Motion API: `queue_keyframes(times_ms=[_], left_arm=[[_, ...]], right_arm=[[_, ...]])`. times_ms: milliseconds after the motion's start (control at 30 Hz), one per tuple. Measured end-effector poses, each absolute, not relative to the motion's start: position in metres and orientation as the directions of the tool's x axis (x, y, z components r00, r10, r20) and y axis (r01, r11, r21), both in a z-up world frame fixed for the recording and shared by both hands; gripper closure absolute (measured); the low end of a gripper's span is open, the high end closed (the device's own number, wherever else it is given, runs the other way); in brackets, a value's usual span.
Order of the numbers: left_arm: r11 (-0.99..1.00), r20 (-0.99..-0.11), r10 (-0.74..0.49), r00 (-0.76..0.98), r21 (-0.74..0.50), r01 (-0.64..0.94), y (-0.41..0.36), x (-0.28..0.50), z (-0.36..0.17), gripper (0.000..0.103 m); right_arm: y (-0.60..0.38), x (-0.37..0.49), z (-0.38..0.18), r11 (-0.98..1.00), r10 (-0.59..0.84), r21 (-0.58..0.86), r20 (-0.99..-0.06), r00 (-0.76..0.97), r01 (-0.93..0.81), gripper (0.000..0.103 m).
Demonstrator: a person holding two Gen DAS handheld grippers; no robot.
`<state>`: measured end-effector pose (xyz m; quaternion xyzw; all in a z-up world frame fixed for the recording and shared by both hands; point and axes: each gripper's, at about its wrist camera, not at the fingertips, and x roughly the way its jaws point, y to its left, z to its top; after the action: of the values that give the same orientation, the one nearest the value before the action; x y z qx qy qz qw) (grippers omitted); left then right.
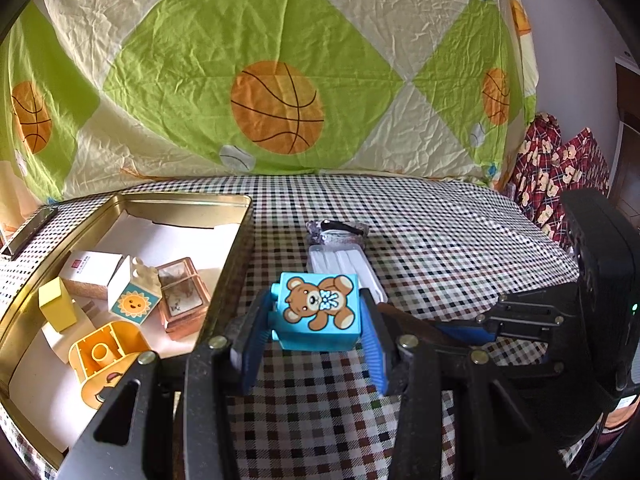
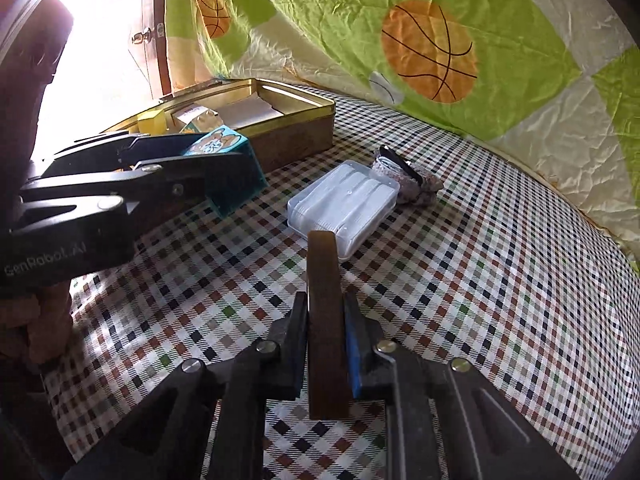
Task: Organize rigid objects
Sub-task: 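Grasp the brown comb with the right tool while the left tool lifts the bear block, then carry the bear block with the left tool while the right tool carries the comb over the tin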
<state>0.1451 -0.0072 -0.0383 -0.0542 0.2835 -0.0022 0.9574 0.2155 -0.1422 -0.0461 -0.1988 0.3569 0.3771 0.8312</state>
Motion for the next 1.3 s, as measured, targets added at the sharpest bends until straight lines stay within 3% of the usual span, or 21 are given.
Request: queue_keyframes(times_ms=[533, 1300], left_arm=[[0.995, -0.496, 0.006, 0.868, -0.083, -0.054, -0.008, 0.135, -0.032, 0.061], [0.989, -0.341, 0.105, 0.934, -0.062, -0.134, -0.005, 0.107, -0.018, 0.061]], right_arm=[[-0.158, 0.197, -0.022, 0.745, 0.431, -0.188, -0.598, 0.676, -0.640, 0.086], [-0.184, 0.178, 0.003, 0.868, 0.451, -0.021, -0.385, 0.805, -0.497, 0.086]])
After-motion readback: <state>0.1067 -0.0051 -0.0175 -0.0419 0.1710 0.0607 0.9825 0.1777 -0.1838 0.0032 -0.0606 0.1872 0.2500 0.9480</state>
